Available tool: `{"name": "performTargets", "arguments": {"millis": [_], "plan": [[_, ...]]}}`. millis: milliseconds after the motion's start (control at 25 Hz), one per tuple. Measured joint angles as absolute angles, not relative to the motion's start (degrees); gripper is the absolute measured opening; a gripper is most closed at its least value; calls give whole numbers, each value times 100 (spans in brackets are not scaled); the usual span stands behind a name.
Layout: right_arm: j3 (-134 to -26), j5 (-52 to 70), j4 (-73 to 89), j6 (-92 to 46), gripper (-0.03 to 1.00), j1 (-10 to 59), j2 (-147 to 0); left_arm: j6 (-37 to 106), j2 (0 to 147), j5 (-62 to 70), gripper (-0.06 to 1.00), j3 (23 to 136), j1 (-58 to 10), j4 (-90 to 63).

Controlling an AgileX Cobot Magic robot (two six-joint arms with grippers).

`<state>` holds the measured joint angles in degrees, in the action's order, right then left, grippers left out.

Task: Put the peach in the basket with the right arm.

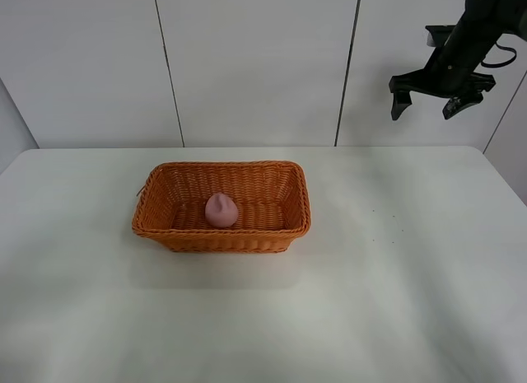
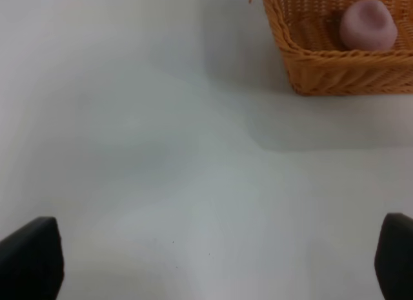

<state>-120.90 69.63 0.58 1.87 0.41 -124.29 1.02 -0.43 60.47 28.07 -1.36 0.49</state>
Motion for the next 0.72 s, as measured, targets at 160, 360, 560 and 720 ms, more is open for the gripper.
{"name": "performTargets", "arguments": {"millis": [160,360,560,720], "plan": [[-10443,6953,70,145,70,41,-11304,102,-43,6047,99,2807,-136,49],[-8369,6958,70,-37,70,41,-9701,102,-43,6047,99,2807,-136,49],[-6502,6974,70,-62,70,41,-7998,102,-43,6047,99,2807,-136,49],[-5261,6804,70,-96,70,41,-6648,102,-43,6047,99,2807,-136,49]]}}
